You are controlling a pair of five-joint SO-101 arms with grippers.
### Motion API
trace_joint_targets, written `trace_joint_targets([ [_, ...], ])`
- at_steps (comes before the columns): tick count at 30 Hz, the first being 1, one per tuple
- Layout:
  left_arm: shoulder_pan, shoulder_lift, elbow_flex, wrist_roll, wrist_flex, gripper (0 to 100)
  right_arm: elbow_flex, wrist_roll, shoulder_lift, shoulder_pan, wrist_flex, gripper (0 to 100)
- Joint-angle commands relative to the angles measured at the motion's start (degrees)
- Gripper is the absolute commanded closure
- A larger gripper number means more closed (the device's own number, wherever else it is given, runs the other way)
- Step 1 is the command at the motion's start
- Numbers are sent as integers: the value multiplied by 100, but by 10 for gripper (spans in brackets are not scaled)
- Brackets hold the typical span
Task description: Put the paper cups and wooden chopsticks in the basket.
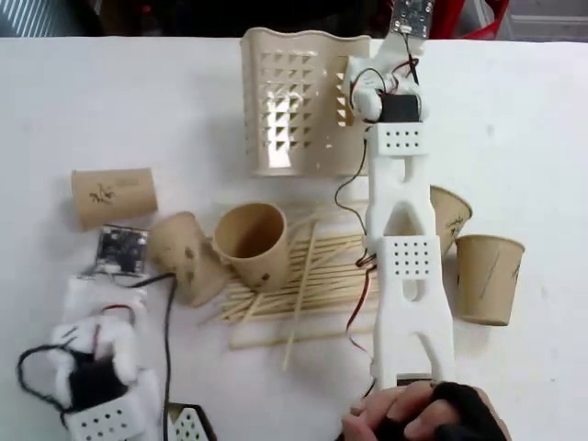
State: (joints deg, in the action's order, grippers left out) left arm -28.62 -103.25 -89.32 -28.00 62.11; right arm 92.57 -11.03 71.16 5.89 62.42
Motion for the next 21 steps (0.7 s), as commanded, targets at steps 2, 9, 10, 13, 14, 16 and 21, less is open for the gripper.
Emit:
trace_joint_targets([
  [2, -1051, 75, 1415, -70, -255, 868, 264, -79, -593, -57, -4, 982],
  [9, -1235, 1859, 4607, -255, 677, 805, 264, -88, -576, -22, -13, 982],
  [10, -1174, 2448, 5204, -105, 844, 785, 264, -88, -585, -40, -13, 982],
  [13, -743, 4365, 7103, 167, 1565, 758, 264, -88, -620, -48, 40, 982],
  [14, -488, 4963, 7745, 193, 1820, 758, 264, -88, -629, -48, 92, 982],
  [16, 57, 6149, 9011, 220, 2312, 758, 264, -79, -637, -40, 189, 982],
  [21, 1033, 8804, 12088, 633, 3174, 757, 273, -79, -646, -84, 224, 982],
])
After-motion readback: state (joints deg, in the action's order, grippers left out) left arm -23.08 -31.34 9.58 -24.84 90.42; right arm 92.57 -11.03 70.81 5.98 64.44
